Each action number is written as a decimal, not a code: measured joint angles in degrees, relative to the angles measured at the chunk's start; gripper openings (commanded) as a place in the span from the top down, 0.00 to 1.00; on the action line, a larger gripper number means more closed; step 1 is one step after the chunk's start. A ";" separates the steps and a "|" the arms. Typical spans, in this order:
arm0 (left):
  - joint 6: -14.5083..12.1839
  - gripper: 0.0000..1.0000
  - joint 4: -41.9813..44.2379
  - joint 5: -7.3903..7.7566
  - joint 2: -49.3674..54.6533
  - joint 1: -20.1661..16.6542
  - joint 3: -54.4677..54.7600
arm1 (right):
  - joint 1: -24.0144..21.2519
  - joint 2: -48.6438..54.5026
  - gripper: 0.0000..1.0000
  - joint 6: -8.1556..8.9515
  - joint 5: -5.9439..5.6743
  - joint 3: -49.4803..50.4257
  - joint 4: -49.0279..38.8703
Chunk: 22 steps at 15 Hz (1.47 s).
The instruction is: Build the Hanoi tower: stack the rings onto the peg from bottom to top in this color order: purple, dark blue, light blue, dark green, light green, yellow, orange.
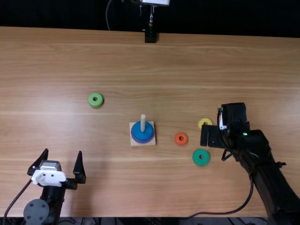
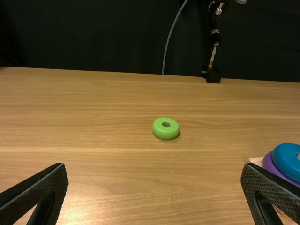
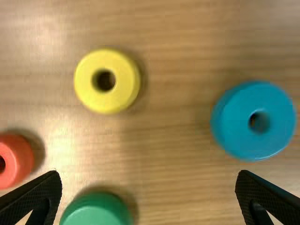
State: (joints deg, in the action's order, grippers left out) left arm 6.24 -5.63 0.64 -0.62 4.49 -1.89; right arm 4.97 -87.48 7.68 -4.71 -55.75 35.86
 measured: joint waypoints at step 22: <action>0.00 0.00 0.00 -0.02 0.00 0.02 0.00 | -13.66 -10.54 0.00 -11.02 -0.83 -4.68 -2.64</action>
State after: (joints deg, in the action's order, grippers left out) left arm 6.24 -5.63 0.62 -0.62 4.51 -1.89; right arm -8.69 -98.02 -3.33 -5.54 -60.42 33.21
